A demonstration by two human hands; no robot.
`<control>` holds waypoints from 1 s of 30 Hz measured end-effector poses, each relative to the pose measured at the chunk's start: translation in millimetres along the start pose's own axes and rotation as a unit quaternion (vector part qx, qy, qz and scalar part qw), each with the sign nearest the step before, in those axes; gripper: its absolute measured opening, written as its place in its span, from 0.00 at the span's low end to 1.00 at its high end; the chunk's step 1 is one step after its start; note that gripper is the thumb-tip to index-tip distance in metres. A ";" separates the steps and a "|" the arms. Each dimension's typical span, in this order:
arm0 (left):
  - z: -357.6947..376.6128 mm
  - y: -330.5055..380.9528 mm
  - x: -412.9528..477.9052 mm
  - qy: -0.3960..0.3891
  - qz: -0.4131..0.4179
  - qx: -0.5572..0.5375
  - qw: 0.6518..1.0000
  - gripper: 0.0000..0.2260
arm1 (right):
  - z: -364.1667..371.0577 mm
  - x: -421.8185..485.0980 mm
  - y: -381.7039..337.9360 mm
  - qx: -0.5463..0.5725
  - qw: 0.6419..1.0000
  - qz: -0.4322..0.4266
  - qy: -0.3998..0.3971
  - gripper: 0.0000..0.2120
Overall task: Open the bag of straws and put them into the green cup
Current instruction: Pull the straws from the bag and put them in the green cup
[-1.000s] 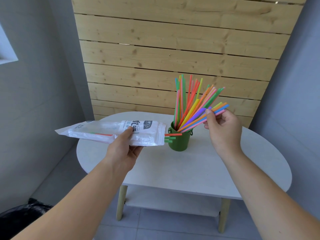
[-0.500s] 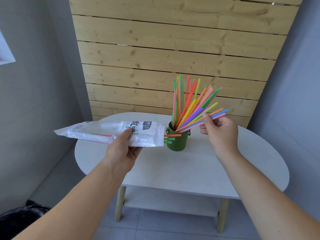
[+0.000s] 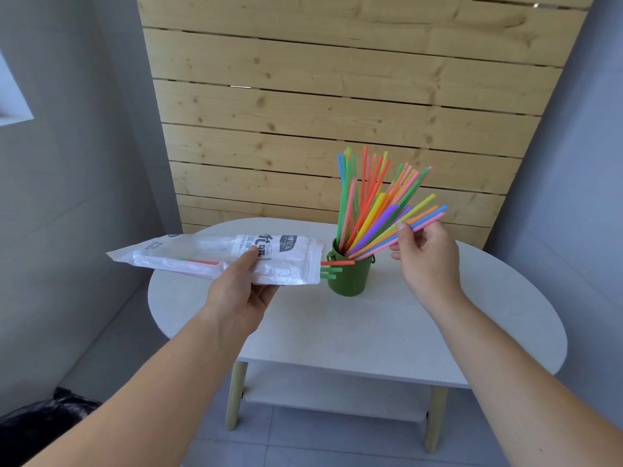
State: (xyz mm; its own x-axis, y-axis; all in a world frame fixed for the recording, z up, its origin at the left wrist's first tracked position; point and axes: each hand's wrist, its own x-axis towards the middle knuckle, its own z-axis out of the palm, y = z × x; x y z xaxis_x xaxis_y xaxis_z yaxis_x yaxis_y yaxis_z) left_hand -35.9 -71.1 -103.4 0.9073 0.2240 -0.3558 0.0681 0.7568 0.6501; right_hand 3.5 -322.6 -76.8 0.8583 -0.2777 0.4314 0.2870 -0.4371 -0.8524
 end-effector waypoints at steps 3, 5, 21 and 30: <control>0.9 -0.2 0.1 0.001 -0.001 0.000 1.000 0.16 | -7.7 6.6 2.1 -0.005 1.000 0.018 -0.003 0.08; 1.5 -0.7 0.1 0.001 -0.001 0.000 1.000 0.16 | -10.1 7.4 3.3 0.017 0.999 0.038 0.000 0.08; 2.2 -1.0 1.2 -0.002 0.002 0.004 1.000 0.15 | -6.6 -23.1 3.1 -0.006 0.972 0.204 -0.120 0.28; 14.1 0.2 -13.1 -0.064 0.112 0.086 0.988 0.15 | 25.3 -57.1 -34.3 0.304 0.856 0.369 -0.198 0.28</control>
State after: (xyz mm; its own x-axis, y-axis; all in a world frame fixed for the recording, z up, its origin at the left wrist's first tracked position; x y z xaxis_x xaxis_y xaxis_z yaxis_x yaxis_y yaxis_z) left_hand -41.9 -82.6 -89.1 0.9516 0.2872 -0.1095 -0.0816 0.5794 0.8110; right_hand -44.7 -270.1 -79.6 0.9436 0.0785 -0.3218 -0.3304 0.2912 -0.8978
